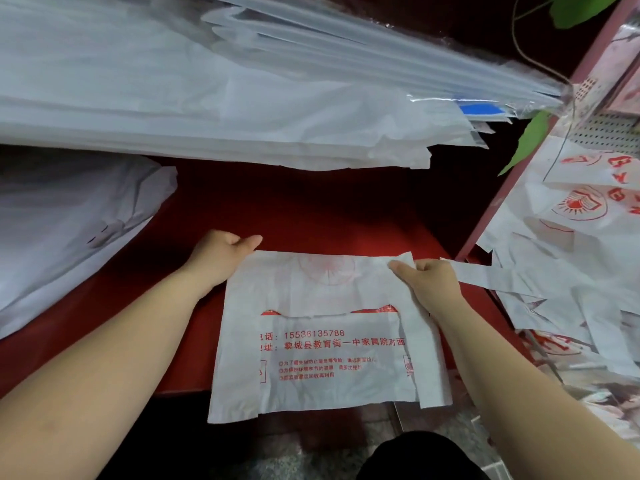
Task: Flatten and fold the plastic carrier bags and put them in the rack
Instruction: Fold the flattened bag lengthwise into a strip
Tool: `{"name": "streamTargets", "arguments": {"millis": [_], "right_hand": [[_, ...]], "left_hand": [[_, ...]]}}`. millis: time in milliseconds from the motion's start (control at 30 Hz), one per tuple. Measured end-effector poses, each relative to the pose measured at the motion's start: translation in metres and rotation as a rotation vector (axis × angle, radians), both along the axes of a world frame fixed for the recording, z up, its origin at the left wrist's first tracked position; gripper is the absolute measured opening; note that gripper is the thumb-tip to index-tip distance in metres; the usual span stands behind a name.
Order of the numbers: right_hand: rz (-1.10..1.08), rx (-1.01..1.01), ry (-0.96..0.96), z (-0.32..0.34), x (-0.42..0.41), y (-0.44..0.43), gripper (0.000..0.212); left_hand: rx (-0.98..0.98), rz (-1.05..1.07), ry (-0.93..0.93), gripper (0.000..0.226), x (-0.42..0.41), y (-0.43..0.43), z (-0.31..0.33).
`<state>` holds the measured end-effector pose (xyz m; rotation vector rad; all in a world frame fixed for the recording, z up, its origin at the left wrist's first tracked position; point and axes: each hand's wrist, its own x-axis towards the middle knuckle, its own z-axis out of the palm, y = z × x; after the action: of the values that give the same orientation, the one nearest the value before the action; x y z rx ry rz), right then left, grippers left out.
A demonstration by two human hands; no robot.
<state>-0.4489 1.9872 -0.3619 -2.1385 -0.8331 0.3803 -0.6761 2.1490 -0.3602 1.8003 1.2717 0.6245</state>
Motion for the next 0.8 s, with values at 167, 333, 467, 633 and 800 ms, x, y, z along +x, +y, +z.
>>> {"name": "streamTargets", "arguments": {"millis": [167, 333, 467, 633, 800], "right_hand": [[-0.037, -0.166, -0.267, -0.005, -0.01, 0.011, 0.054], [-0.094, -0.216, -0.391, -0.009, -0.015, 0.017, 0.054], [-0.124, -0.289, -0.434, -0.007, -0.018, 0.019, 0.055], [-0.164, -0.396, -0.453, -0.008, -0.019, 0.027, 0.059], [-0.173, -0.434, -0.497, -0.01, -0.02, 0.03, 0.06]], "left_hand": [[0.232, 0.044, 0.26, 0.036, 0.006, -0.005, 0.005], [0.141, -0.014, 0.073, 0.037, -0.002, -0.006, 0.0], [0.161, 0.013, 0.014, 0.015, -0.007, -0.005, -0.004], [0.149, 0.008, 0.015, 0.041, -0.007, 0.003, -0.005], [0.195, 0.032, 0.054, 0.033, -0.006, -0.006, 0.0]]}}
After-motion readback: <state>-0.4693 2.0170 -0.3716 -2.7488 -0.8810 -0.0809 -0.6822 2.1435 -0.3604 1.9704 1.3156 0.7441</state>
